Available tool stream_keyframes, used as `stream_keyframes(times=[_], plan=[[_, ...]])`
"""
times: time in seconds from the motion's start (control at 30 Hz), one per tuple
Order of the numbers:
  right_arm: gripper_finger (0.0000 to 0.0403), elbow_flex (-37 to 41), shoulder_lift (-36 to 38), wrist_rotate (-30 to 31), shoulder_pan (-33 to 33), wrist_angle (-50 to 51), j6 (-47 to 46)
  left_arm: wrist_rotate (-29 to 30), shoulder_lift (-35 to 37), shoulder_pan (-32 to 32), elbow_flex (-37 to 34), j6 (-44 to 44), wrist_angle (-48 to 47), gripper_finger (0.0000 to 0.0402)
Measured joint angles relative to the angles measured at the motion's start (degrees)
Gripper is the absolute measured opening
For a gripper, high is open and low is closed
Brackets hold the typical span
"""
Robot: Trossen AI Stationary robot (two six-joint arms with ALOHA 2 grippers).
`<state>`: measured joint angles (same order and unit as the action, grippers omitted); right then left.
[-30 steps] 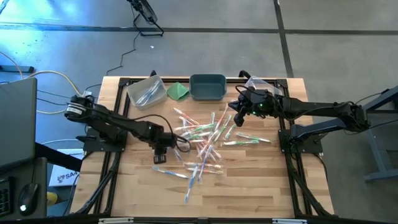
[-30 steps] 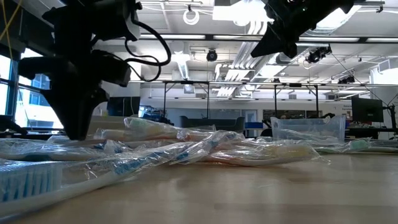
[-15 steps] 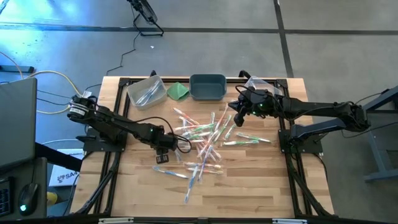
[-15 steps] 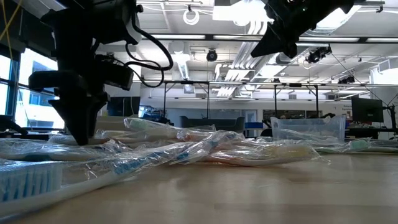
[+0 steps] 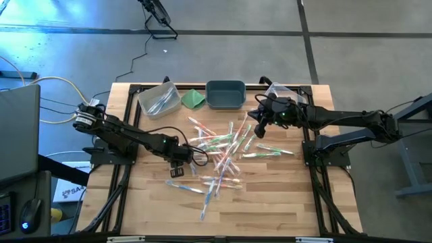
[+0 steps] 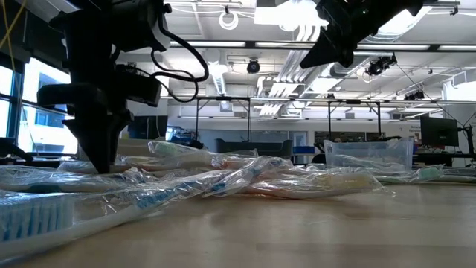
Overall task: Pick & Place Toothbrushes
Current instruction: Put the orange toothbrush into the blue bin
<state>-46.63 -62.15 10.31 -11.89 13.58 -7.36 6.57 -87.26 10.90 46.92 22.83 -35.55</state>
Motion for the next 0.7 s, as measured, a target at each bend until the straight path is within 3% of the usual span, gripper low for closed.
stream_keyframes(times=[0.7], plan=[[0.0003,0.01,0.00,0.00,-0.01,0.00,-0.35,0.12,-2.43,0.00,0.04,-0.02,-0.33,0.0071]])
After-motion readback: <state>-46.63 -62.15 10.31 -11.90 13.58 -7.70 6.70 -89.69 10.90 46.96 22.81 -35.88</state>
